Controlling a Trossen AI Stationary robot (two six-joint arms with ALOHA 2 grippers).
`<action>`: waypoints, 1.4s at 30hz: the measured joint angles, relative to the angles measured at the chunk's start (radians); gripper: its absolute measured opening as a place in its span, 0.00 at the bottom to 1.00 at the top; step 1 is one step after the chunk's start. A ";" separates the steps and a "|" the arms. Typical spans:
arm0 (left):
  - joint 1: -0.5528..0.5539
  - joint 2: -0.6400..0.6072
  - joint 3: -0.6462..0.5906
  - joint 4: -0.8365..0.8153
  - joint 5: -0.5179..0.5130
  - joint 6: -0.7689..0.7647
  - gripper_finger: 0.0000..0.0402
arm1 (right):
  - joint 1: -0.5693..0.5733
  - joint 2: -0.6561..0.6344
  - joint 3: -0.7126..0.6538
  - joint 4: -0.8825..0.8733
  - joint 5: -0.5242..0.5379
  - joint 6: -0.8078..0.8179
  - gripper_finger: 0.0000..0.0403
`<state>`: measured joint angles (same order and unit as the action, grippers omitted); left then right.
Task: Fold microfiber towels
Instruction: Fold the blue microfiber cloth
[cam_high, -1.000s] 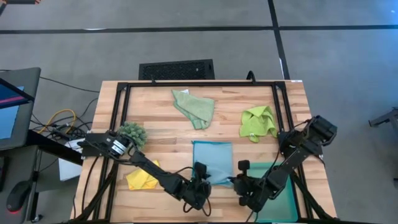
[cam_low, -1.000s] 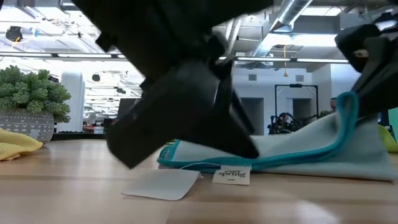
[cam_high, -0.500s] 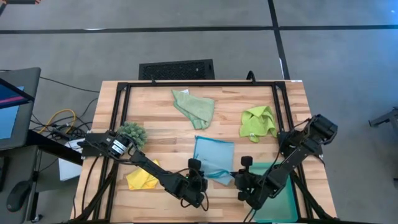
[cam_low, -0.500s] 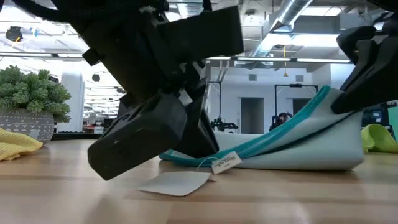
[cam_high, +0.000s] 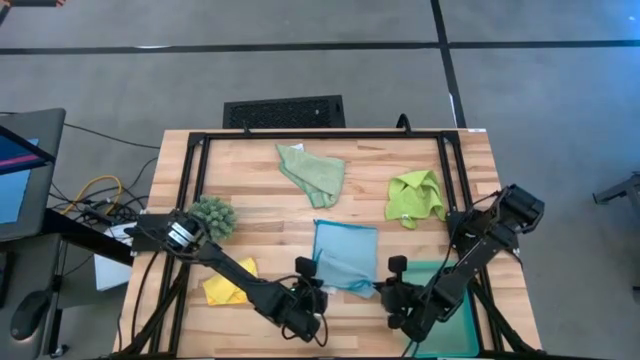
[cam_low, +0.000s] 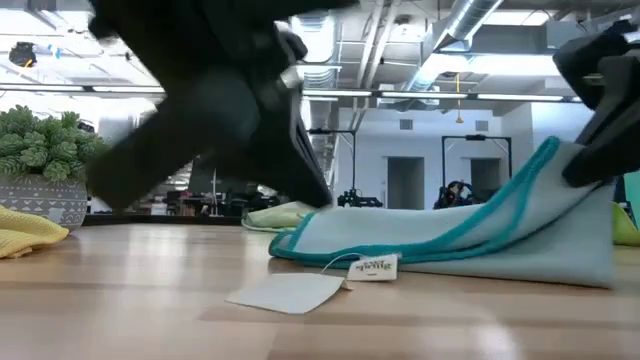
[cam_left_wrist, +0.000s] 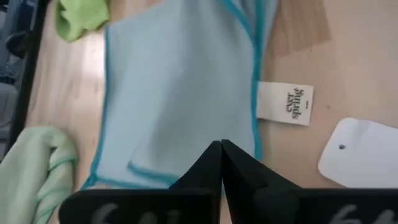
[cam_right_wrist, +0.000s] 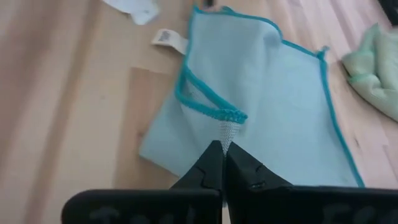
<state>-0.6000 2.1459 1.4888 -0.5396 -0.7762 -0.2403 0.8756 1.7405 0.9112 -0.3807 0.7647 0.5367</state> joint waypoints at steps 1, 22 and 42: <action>-0.007 -0.014 0.000 -0.011 -0.004 -0.019 0.00 | 0.004 0.000 0.000 0.019 -0.006 -0.021 0.05; -0.040 -0.101 -0.002 -0.129 -0.111 -0.244 0.00 | -0.244 0.000 -0.001 -0.200 0.216 0.426 0.02; -0.021 -0.100 -0.002 -0.096 -0.009 -0.298 0.00 | -0.486 -0.012 -0.215 0.097 -0.088 0.285 0.06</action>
<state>-0.6206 2.0460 1.4868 -0.6360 -0.7848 -0.5381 0.3900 1.7283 0.6964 -0.2835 0.6768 0.8218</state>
